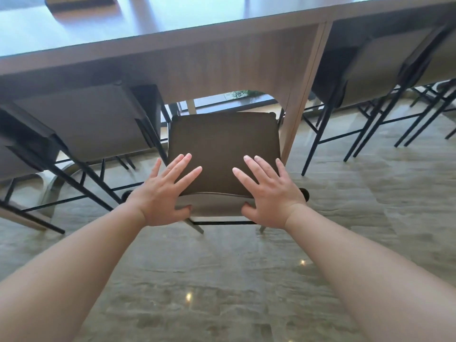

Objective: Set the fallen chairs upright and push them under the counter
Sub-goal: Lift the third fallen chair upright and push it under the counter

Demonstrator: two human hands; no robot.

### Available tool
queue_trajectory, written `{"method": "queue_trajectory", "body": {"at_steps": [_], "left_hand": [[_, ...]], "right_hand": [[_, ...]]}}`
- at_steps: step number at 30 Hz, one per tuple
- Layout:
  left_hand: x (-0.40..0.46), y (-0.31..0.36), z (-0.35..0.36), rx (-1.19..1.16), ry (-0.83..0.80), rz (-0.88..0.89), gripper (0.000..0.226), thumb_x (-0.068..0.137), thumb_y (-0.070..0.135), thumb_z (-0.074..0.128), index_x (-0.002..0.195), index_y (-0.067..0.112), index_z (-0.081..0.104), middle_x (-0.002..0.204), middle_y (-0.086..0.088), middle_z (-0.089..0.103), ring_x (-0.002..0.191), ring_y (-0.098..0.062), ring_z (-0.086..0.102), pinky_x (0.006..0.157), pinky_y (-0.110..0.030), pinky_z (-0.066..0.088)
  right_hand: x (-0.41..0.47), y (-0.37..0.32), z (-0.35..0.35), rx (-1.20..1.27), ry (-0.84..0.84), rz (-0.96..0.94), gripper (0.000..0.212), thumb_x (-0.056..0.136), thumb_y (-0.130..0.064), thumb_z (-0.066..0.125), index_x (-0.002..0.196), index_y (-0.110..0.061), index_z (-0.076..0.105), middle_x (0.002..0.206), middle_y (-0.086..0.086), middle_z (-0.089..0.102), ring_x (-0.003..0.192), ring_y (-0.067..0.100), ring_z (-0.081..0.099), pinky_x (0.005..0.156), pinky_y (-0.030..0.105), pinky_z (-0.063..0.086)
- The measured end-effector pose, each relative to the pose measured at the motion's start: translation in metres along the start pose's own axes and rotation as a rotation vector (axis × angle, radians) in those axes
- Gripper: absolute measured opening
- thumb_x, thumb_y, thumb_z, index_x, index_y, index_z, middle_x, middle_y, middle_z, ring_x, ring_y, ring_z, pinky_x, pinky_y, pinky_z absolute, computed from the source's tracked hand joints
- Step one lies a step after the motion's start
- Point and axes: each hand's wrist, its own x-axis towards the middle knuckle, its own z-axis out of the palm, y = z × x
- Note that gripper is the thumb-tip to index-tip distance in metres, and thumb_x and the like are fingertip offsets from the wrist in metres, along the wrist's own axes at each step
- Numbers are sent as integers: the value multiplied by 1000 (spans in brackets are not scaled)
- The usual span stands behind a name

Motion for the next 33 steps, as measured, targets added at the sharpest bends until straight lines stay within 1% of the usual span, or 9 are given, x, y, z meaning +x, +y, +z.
{"method": "queue_trajectory", "body": {"at_steps": [3, 5, 12, 18, 22, 25, 27, 29, 33], "left_hand": [[12, -7, -2, 0, 7, 10, 89, 81, 65, 37, 157, 30, 5, 166, -10, 3, 153, -26, 3, 119, -60, 7], [20, -12, -3, 5, 2, 23, 89, 81, 66, 37, 157, 31, 3, 166, -10, 3, 153, -26, 3, 119, -60, 6], [59, -37, -7, 16, -8, 19, 90, 82, 65, 39, 157, 34, -1, 166, -7, -4, 153, -22, -6, 120, -58, 3], [100, -67, -10, 1, -32, 44, 91, 81, 68, 34, 156, 37, -5, 166, -4, -10, 152, -20, -13, 120, -56, -2], [125, -84, -11, -12, -59, 56, 90, 81, 71, 31, 152, 42, -17, 165, -2, -17, 151, -20, -18, 120, -59, -2], [141, -94, -10, -21, -64, 63, 88, 81, 72, 28, 147, 47, -25, 161, 2, -27, 150, -19, -21, 120, -59, -2], [150, -100, -10, -20, -73, 63, 88, 81, 73, 27, 146, 48, -26, 160, 3, -29, 149, -19, -23, 120, -59, -4], [159, -105, -10, -8, -84, 64, 88, 81, 74, 26, 148, 47, -24, 162, 2, -27, 148, -19, -25, 119, -58, -7], [169, -111, -11, -29, -99, 56, 88, 81, 74, 27, 150, 45, -19, 162, 2, -26, 148, -17, -27, 119, -56, -10]], "right_hand": [[14, 9, -2, 28, -1, 21, 83, 79, -61, 33, 153, -35, 5, 165, 3, 0, 150, 22, -2, 119, 57, 4], [23, 14, -3, 29, 2, 19, 84, 79, -61, 32, 153, -34, 4, 165, 3, 0, 150, 22, -2, 119, 57, 3], [61, 35, -7, 28, 3, 32, 84, 78, -62, 30, 153, -35, 3, 165, 2, -1, 150, 21, -3, 119, 56, 3], [107, 60, -7, 44, -11, 54, 84, 77, -64, 32, 151, -38, 2, 164, 0, -2, 150, 19, -3, 120, 54, 4], [134, 73, -7, 46, -28, 71, 84, 77, -64, 33, 151, -39, 0, 164, -2, -3, 150, 18, -6, 120, 52, 2], [150, 82, -6, 44, -36, 73, 84, 78, -64, 33, 151, -38, 2, 164, -1, -3, 150, 18, -7, 121, 51, 1], [160, 87, -6, 44, -40, 76, 84, 77, -64, 32, 151, -38, 2, 164, -1, -4, 150, 18, -8, 121, 49, -2], [168, 91, -7, 39, -40, 78, 84, 77, -64, 32, 152, -38, 3, 164, -1, -4, 150, 18, -7, 120, 48, -3], [178, 97, -7, 32, -39, 89, 86, 76, -65, 32, 153, -36, 5, 165, 1, 0, 151, 18, -3, 121, 48, 2]]}}
